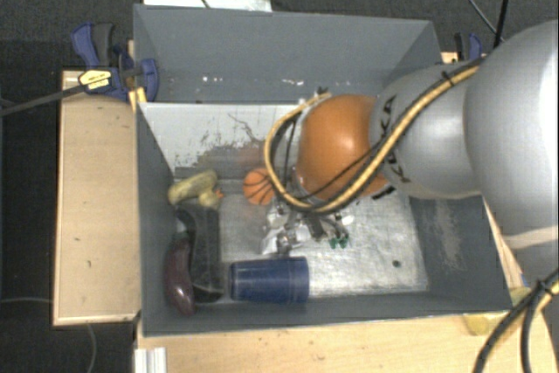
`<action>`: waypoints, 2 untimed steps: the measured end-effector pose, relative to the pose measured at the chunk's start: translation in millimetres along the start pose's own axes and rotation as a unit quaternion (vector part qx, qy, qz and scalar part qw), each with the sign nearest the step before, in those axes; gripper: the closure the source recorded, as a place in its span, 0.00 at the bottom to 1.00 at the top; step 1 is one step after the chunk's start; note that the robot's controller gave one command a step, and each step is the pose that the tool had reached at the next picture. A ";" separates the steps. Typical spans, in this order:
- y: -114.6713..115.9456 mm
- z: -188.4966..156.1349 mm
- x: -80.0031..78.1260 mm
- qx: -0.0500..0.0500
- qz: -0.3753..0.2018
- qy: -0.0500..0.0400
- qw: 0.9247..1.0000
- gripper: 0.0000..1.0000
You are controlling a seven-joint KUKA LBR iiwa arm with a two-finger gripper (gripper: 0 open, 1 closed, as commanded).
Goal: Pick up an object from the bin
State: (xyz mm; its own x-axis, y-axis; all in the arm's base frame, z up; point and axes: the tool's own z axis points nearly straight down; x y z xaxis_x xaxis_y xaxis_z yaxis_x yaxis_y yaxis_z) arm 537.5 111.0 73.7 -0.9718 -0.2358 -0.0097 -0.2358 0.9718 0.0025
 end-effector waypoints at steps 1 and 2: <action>-0.3 -2.6 0.8 0.000 0.001 0.002 1.000 1.00; -0.3 -12.0 1.9 0.001 0.001 0.005 1.000 1.00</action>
Offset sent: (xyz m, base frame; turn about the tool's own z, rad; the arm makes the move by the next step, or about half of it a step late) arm 0.0000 0.0000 0.0954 0.0000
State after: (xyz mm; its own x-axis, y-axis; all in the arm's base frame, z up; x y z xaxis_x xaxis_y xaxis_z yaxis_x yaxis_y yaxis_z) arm 535.6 110.2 85.7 -0.9725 -0.2330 0.0000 -0.2330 0.9725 0.0015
